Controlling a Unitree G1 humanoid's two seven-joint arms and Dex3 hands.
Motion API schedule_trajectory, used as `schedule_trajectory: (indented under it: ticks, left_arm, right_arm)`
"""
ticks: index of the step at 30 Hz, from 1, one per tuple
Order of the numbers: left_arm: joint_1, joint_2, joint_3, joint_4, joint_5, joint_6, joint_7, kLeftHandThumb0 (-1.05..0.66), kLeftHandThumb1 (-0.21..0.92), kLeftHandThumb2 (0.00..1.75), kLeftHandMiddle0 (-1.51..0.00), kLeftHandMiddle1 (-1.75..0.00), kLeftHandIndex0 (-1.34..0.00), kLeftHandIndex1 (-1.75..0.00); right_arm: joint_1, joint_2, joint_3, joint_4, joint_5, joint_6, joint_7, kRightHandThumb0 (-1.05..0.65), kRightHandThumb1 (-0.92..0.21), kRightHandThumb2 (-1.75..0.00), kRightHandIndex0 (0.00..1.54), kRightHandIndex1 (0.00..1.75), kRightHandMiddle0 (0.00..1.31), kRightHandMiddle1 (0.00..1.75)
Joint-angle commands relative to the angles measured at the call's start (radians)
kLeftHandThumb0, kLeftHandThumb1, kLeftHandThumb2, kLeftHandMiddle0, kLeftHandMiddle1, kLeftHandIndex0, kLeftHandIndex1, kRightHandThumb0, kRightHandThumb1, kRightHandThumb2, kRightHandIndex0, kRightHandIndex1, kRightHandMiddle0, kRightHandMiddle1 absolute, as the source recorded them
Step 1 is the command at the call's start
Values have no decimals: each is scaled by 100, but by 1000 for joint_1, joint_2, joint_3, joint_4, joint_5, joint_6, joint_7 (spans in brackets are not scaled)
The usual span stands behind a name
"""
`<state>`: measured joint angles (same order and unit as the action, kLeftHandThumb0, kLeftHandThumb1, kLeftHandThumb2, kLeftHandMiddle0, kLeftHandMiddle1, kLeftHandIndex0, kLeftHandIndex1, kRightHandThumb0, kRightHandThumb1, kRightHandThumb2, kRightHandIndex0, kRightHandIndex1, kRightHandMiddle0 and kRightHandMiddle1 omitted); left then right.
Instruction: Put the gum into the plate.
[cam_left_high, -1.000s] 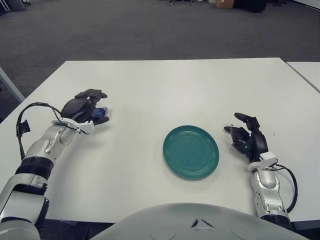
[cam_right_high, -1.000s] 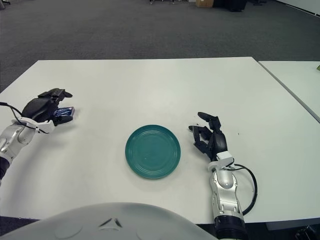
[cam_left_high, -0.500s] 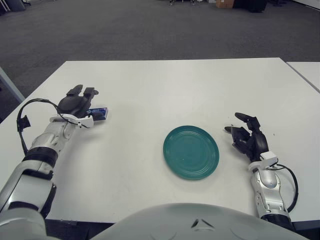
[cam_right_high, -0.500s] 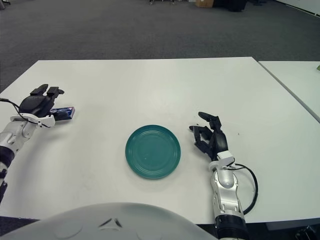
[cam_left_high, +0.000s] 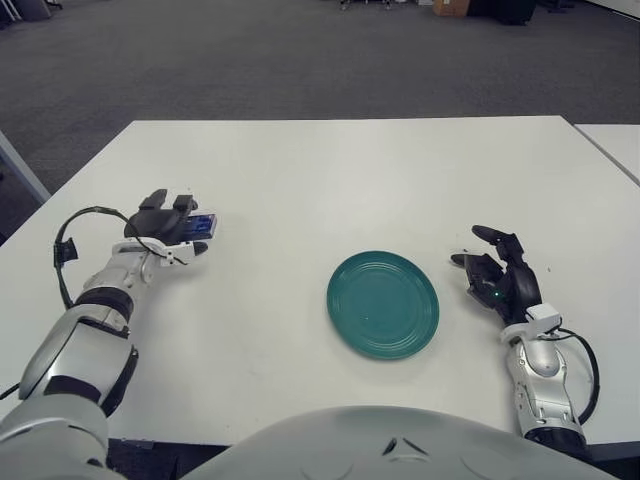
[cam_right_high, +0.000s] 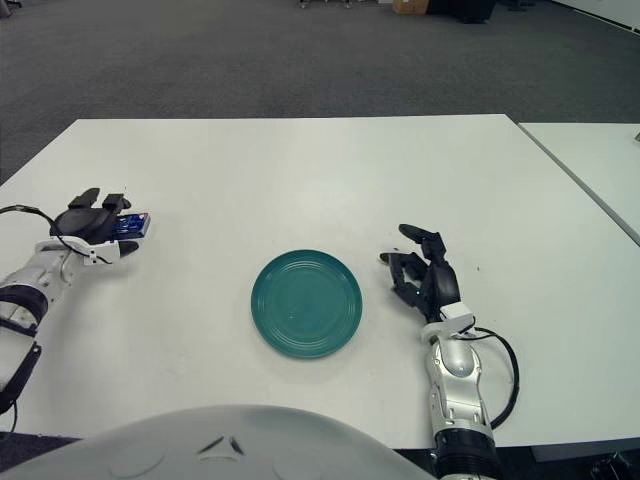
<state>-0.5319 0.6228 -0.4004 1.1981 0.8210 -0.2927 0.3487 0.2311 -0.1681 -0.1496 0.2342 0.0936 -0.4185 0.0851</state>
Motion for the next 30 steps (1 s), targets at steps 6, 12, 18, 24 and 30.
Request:
schedule_trajectory:
  ticks: [6,12,18,24,30]
  left_arm:
    - [-26,-16,21,60,-84,-39,-20,-105,92,41,-3,0,0,-83]
    - [-2,-37,29,83,-132,-36,-32,-103,92,39,-4,0,0,-69]
    - [5,-44,28,108,-160,-33,-45,-95,92,30,-7,-2,0,-60]
    - [2,-47,12,128,-170,-33,-124,-38,69,62,-37,-98,-10,-124]
    - [1,-46,-22,133,-156,-2,-192,-4,32,123,-67,-150,-40,-169]
  right_arm:
    - [95,16,-2,145,-18,5,6,-45,-78,-75,55,76,1,100]
    - [102,13,-4,143,-17,-4,13,-43,-78,-75,56,75,0,99]
    - [104,12,-6,149,-19,-13,17,-44,-79,-76,55,74,0,98]
    - [97,11,-10,164,-8,-22,27,-44,-80,-76,56,73,1,99]
    - [87,9,-12,181,-16,-28,25,-45,-82,-75,57,72,2,99]
